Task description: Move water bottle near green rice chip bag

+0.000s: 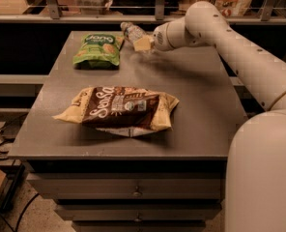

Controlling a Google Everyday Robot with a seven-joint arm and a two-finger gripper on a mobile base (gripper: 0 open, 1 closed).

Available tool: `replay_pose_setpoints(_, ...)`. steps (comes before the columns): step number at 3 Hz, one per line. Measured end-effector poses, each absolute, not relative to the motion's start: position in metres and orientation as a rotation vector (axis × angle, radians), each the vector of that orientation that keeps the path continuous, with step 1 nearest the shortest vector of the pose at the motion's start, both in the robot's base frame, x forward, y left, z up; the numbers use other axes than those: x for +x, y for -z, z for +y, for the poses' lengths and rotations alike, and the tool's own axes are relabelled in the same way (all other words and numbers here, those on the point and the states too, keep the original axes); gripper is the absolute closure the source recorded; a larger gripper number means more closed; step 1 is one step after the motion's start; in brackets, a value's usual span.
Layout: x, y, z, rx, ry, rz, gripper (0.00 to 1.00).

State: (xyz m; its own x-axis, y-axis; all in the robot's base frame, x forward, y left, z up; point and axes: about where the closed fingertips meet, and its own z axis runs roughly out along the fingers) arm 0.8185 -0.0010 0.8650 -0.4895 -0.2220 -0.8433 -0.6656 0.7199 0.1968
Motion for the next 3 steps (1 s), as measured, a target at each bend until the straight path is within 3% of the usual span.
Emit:
replay_pose_setpoints(2, 0.801, -0.860, 0.023, -0.685, -0.768, 2.049, 0.15)
replay_pose_setpoints(3, 0.789, -0.860, 0.039, -0.708, -0.855, 2.035, 0.00)
